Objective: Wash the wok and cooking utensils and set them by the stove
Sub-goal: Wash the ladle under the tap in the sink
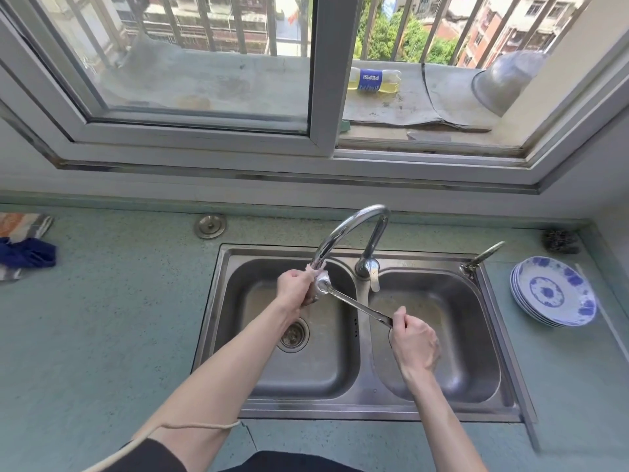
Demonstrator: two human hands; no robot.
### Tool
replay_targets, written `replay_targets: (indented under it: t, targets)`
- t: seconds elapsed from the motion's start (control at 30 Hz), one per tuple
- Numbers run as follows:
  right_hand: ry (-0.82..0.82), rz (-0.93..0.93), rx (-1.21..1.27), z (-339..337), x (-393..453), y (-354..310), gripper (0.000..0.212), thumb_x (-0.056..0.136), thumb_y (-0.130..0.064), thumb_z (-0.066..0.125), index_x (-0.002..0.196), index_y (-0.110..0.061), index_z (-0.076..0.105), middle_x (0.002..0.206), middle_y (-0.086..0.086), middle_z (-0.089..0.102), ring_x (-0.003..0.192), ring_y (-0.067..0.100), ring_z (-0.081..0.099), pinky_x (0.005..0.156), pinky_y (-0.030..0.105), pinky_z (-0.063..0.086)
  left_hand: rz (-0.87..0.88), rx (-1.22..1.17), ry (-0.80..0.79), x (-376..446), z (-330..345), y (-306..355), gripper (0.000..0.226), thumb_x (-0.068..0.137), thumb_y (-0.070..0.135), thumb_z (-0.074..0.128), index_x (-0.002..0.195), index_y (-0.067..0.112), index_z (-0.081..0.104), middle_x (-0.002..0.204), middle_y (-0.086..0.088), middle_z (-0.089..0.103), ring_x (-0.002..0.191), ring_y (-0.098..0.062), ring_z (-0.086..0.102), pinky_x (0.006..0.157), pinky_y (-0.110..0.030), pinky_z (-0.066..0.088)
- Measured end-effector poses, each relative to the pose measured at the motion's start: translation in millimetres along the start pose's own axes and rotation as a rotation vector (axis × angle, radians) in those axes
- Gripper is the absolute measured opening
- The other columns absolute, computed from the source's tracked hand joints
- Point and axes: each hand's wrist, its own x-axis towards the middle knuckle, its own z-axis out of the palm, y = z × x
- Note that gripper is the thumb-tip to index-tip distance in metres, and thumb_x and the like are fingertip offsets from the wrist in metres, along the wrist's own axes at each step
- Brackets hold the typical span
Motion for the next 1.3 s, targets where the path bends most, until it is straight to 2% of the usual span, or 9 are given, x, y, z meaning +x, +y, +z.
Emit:
replay_targets:
  t: [0.1, 0.2, 0.4, 0.5, 0.7, 0.8, 1.03, 1.17, 1.3]
  targets:
    - [-0.031, 0.028, 0.012, -5.8, 3.0, -3.2, 0.057, 0.106, -0.040, 0.040, 0.067, -0.010, 0.068, 0.066, 0.011, 0.060, 0.068, 0.032, 0.051, 0.065, 0.035, 0.037, -0.007, 0.014, -0.026, 0.6, 1.4, 2.6, 0.030, 0.085, 0.035, 0.080, 0.078, 0.014, 0.059, 0.066, -0.009, 0.059, 0.042, -0.013, 0.048, 0.041, -0.021, 0.045]
    - [-0.056, 0.036, 0.018, -8.7, 2.9, -4.3, 0.056, 0.106, -0.040, 0.041, 0.066, -0.010, 0.067, 0.065, 0.008, 0.055, 0.069, 0.032, 0.050, 0.066, 0.035, 0.037, -0.029, -0.073, 0.059, 2.3, 4.7, 4.0, 0.032, 0.102, 0.029, 0.053, 0.094, 0.003, 0.070, 0.086, -0.019, 0.071, 0.046, -0.017, 0.055, 0.040, -0.025, 0.048]
    - [-0.025, 0.070, 0.052, -9.5, 1.9, -6.7, 0.055, 0.107, -0.037, 0.041, 0.061, -0.013, 0.058, 0.063, 0.008, 0.051, 0.067, 0.032, 0.047, 0.065, 0.035, 0.036, -0.184, -0.296, -0.108, -2.6, 0.1, 6.2, 0.018, 0.100, 0.012, 0.059, 0.084, 0.008, 0.066, 0.058, -0.003, 0.065, 0.038, -0.009, 0.054, 0.034, -0.018, 0.042]
    - [-0.020, 0.088, 0.069, -7.9, 0.7, -8.8, 0.055, 0.107, -0.036, 0.041, 0.062, -0.011, 0.059, 0.065, 0.011, 0.051, 0.068, 0.032, 0.047, 0.065, 0.036, 0.035, -0.187, -0.353, -0.197, -1.4, -1.2, 3.5, 0.010, 0.097, 0.006, 0.060, 0.092, 0.005, 0.069, 0.068, -0.006, 0.071, 0.043, -0.009, 0.059, 0.044, -0.019, 0.051]
    - [-0.029, 0.069, 0.094, -0.9, -3.2, -9.3, 0.057, 0.108, -0.035, 0.040, 0.060, -0.011, 0.058, 0.062, 0.010, 0.051, 0.068, 0.033, 0.049, 0.066, 0.037, 0.037, -0.233, -0.468, 0.055, 3.2, -2.0, 3.8, 0.027, 0.104, 0.028, 0.054, 0.105, 0.004, 0.068, 0.091, -0.015, 0.072, 0.064, -0.024, 0.067, 0.049, -0.030, 0.056]
    - [-0.028, 0.074, 0.109, 1.1, -2.1, -8.5, 0.058, 0.108, -0.034, 0.039, 0.062, -0.007, 0.060, 0.064, 0.014, 0.054, 0.068, 0.034, 0.049, 0.067, 0.037, 0.037, -0.265, -0.518, -0.078, 1.1, -3.5, 6.7, 0.031, 0.108, 0.029, 0.044, 0.109, 0.006, 0.066, 0.096, -0.015, 0.072, 0.071, -0.025, 0.069, 0.050, -0.031, 0.058]
    - [-0.062, 0.078, 0.132, 11.4, 0.9, -2.2, 0.061, 0.109, -0.036, 0.036, 0.061, -0.006, 0.057, 0.079, 0.025, 0.070, 0.072, 0.033, 0.051, 0.073, 0.039, 0.037, -0.292, -0.648, -0.351, -8.0, -27.8, 15.9, 0.033, 0.106, 0.010, 0.040, 0.114, -0.011, 0.065, 0.104, -0.023, 0.074, 0.084, -0.030, 0.076, 0.086, -0.033, 0.061]
    - [-0.177, 0.071, 0.164, 19.2, -2.0, -2.9, 0.065, 0.109, -0.045, 0.033, 0.059, -0.010, 0.056, 0.072, 0.015, 0.067, 0.076, 0.037, 0.058, 0.076, 0.042, 0.045, -0.242, -0.618, -0.253, -7.7, -32.4, 10.5, 0.026, 0.106, 0.015, 0.047, 0.103, -0.001, 0.067, 0.089, -0.013, 0.077, 0.071, -0.021, 0.076, 0.062, -0.031, 0.063]
    - [-0.231, 0.060, 0.132, 21.5, -2.0, -11.6, 0.064, 0.108, -0.049, 0.032, 0.059, -0.014, 0.054, 0.074, 0.014, 0.064, 0.078, 0.036, 0.056, 0.074, 0.038, 0.039, -0.222, -0.600, -0.121, -6.5, -38.4, 6.7, 0.019, 0.100, 0.020, 0.061, 0.094, 0.004, 0.069, 0.078, -0.008, 0.076, 0.063, -0.016, 0.073, 0.060, -0.027, 0.063]
